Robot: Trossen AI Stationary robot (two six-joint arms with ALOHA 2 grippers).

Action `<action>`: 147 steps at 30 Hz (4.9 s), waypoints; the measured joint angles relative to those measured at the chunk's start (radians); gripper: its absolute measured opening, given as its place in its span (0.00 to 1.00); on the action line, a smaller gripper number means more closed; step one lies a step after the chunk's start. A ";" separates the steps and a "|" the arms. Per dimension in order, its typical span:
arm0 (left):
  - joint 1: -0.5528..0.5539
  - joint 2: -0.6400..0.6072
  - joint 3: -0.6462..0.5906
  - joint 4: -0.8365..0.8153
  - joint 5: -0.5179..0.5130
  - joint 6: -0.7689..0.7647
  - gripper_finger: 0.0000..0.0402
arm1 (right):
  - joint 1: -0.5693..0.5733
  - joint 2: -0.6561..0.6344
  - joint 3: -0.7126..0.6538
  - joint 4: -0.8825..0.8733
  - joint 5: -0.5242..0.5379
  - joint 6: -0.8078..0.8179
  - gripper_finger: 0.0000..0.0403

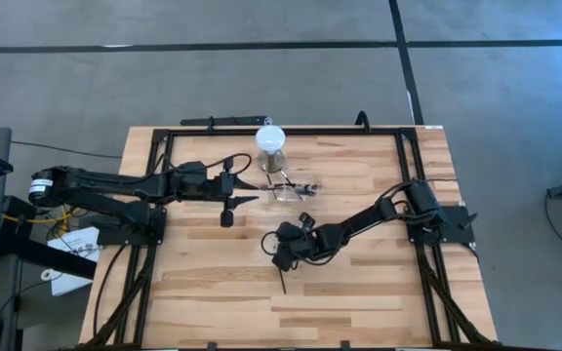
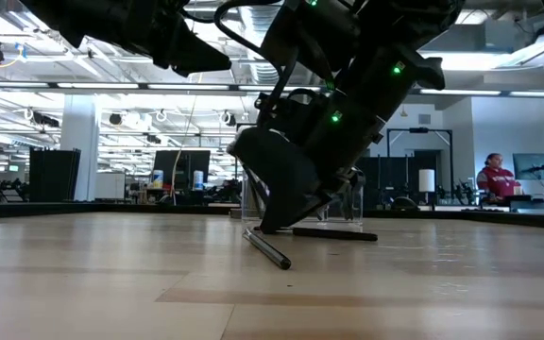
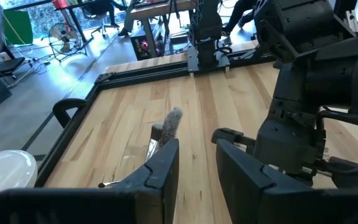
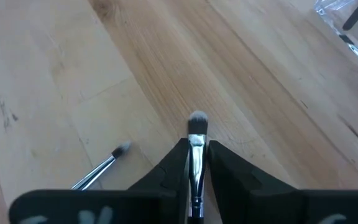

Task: Put items in baskets/containers
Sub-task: Put the black eyeshadow brush into the transparent organizer

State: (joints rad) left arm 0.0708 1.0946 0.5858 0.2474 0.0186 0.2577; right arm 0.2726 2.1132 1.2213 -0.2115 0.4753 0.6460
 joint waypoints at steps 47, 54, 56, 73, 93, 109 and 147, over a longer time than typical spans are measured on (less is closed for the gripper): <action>0.000 0.000 0.000 0.013 0.000 0.000 0.26 | -0.042 -0.145 0.350 -0.684 -0.397 -0.355 0.15; 0.000 0.000 0.000 0.013 0.000 0.000 0.26 | -0.042 -0.202 0.350 -0.779 -0.397 -0.279 0.15; 0.000 0.000 0.000 0.014 0.000 0.000 0.26 | -0.035 -0.247 0.350 -0.848 -0.396 -0.256 0.15; 0.000 0.000 0.000 0.023 0.000 -0.003 0.26 | 0.232 -0.587 -0.417 0.324 0.150 -0.273 0.15; 0.000 0.000 0.000 0.028 0.000 -0.007 0.26 | 0.070 -0.384 -0.405 0.564 0.003 -0.400 0.16; 0.000 0.000 0.000 0.023 0.000 -0.008 0.26 | 0.065 -0.229 -0.388 0.505 0.005 -0.173 0.33; -0.130 0.470 -0.101 0.313 0.120 -0.141 0.32 | -0.056 -0.093 -0.339 0.706 -0.093 -0.213 0.03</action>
State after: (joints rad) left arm -0.0593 1.5645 0.4850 0.5607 0.1388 0.1171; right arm 0.2168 2.0201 0.8823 0.4945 0.3820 0.4333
